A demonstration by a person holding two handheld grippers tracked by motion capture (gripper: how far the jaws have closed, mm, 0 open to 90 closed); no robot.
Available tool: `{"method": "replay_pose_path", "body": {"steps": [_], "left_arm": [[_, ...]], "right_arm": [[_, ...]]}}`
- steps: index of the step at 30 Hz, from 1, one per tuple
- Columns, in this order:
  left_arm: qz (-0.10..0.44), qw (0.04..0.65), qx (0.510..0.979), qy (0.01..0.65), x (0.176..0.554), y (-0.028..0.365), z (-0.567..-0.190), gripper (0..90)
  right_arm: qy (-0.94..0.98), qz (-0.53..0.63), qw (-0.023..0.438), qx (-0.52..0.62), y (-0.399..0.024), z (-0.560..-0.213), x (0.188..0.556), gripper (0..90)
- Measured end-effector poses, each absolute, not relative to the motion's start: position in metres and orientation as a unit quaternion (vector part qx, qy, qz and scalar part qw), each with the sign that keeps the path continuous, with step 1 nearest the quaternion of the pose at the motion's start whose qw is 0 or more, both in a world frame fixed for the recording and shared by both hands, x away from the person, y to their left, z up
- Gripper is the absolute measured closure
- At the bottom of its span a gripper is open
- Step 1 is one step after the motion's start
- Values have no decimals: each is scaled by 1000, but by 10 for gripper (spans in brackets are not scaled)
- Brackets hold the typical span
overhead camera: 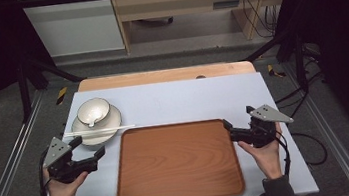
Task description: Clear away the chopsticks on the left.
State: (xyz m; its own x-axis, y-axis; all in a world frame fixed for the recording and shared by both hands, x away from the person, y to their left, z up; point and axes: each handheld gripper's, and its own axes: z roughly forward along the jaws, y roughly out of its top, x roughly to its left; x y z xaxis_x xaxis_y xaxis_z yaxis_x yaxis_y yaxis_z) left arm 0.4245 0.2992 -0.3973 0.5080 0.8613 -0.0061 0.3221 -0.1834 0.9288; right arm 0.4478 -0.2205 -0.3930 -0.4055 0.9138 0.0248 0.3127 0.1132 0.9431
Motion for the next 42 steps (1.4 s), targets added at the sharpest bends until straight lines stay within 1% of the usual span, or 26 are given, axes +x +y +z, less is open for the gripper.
{"method": "replay_pose_path", "body": {"steps": [8,9,12,14,21,26,31,42], "left_arm": [[263,480,735,399,430,304,-401,127],[259,472,745,393,432,306,-402,127],[254,466,754,386,435,309,-403,131],[250,450,769,379,440,314,-404,131],[250,423,783,380,451,329,-406,154],[249,394,795,389,470,337,-413,206],[257,375,801,390,483,337,-419,249],[257,354,803,405,511,344,-434,340]], "right_arm": [[684,490,304,448,-217,-395,449,88],[685,488,305,446,-215,-395,449,89],[691,485,304,442,-211,-396,448,88],[694,485,301,439,-208,-397,449,88],[697,483,298,438,-205,-396,449,89],[705,478,295,434,-200,-398,451,90],[707,474,295,433,-199,-398,452,90],[711,471,294,432,-198,-399,453,92]]}}
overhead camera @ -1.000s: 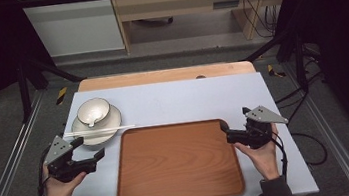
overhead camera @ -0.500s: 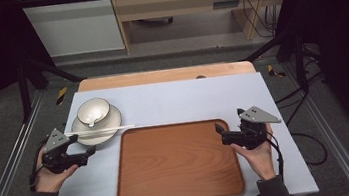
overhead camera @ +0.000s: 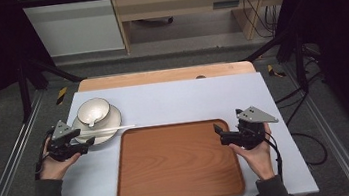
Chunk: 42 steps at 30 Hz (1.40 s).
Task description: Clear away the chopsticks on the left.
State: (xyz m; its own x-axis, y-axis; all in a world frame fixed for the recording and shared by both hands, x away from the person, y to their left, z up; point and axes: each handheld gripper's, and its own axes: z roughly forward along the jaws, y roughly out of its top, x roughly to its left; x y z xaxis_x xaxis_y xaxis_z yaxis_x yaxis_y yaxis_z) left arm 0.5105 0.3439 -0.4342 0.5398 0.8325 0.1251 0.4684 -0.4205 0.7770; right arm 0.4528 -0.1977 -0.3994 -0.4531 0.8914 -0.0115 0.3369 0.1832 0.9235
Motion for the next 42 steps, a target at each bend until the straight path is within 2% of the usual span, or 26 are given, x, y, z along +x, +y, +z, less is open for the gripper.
{"method": "replay_pose_path", "body": {"steps": [10,28,34,36,42], "left_arm": [[270,357,796,407,526,347,-447,433],[266,347,802,407,531,346,-454,522],[258,339,810,404,529,344,-454,593],[254,341,811,402,527,344,-453,647],[240,347,814,399,524,342,-452,696]], "right_arm": [[709,472,292,436,-198,-400,453,95],[709,471,292,435,-199,-400,453,96],[711,469,292,435,-198,-401,454,96],[710,470,291,436,-198,-401,453,96],[711,469,292,435,-199,-401,453,96]]}}
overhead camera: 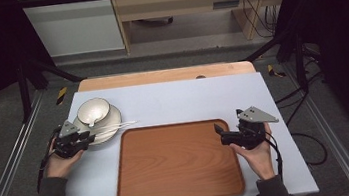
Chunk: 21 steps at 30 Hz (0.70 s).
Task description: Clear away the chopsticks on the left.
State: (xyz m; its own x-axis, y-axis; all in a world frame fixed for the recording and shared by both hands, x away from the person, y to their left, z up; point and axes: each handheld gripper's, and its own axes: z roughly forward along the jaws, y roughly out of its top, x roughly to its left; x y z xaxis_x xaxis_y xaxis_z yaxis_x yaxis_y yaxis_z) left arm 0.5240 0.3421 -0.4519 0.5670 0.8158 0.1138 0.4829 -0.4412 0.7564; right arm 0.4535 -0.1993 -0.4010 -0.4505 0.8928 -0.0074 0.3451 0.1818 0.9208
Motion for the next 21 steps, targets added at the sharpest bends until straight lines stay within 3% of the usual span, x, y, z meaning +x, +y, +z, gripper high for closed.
{"method": "replay_pose_path", "body": {"steps": [21], "left_arm": [[223,343,821,398,518,331,-451,805]], "right_arm": [[711,469,291,436,-200,-401,453,96]]}}
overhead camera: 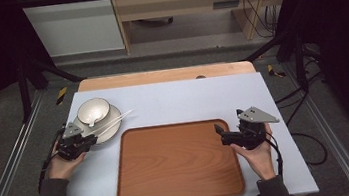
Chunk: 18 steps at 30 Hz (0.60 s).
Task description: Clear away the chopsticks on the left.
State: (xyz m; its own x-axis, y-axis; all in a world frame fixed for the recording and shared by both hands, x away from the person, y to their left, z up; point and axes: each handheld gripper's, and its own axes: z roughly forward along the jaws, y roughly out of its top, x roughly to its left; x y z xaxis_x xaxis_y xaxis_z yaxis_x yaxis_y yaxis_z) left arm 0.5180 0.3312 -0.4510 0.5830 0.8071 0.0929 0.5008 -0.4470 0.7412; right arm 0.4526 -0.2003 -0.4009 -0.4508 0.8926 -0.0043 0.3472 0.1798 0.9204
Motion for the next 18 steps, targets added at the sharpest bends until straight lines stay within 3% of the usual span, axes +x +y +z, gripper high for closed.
{"method": "replay_pose_path", "body": {"steps": [11,18], "left_arm": [[210,345,817,411,517,329,-450,828],[202,356,803,432,524,324,-453,775]], "right_arm": [[712,469,291,435,-200,-401,453,95],[711,469,291,436,-200,-401,453,95]]}}
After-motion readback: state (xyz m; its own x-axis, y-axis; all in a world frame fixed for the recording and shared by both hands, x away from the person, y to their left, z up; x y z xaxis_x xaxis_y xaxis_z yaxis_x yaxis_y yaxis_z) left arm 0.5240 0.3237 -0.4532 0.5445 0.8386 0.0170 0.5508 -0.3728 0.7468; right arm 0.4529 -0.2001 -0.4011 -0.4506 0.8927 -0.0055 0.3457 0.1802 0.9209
